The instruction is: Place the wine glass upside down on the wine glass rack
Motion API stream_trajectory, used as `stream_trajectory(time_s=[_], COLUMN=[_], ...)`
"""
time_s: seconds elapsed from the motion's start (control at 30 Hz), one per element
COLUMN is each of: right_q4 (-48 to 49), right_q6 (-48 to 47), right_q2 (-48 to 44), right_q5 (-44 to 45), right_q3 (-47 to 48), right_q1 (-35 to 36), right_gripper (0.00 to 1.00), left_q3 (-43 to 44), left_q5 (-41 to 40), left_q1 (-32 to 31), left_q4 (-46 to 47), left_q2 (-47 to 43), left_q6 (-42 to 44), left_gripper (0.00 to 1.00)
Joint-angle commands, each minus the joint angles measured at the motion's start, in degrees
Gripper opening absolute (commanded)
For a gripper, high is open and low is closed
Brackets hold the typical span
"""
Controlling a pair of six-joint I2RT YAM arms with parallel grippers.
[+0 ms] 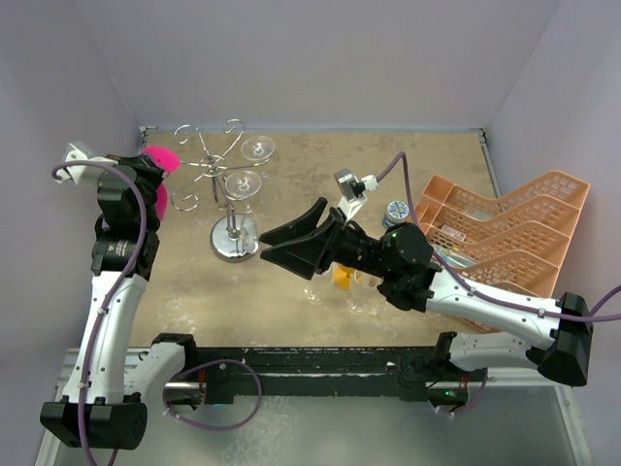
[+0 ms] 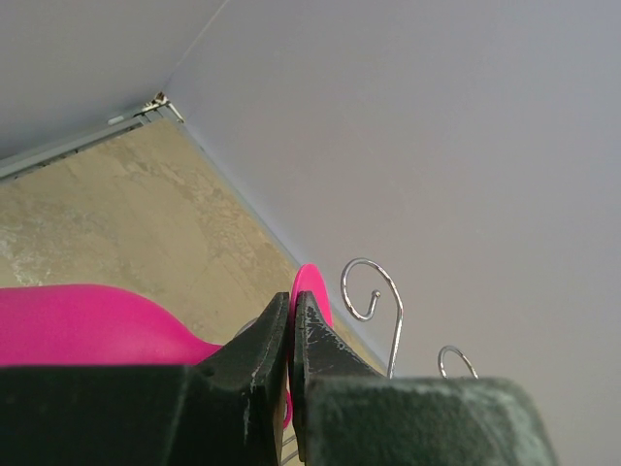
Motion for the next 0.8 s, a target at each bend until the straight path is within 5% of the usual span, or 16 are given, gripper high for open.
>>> stream_trajectory(time_s=[0.0,0.63,0.77], right_q4=[2.54,-0.41,-6.7], right_q6=[0.67,0.21,-1.42], right_q2=[-0.33,1.1,1.48], right_q5=[0.25,2.3,6.67], right_q3=[0.42,1.39,2.92], right_q1=[0.21,0.23,0.16], right_gripper=[0.61,0.6,0.59], left_q3=[2.14,0.15,-0.71], left_q5=[-1.69,0.18,0.46], left_q1=[0.48,0.44,0.44], left_q4=[-0.13,-5.71,-7.54], left_q2=[-1.32,-5.24,-5.8], left_q6=[1.92,-1.45,-1.77], left_gripper=[0.0,0.0,0.08])
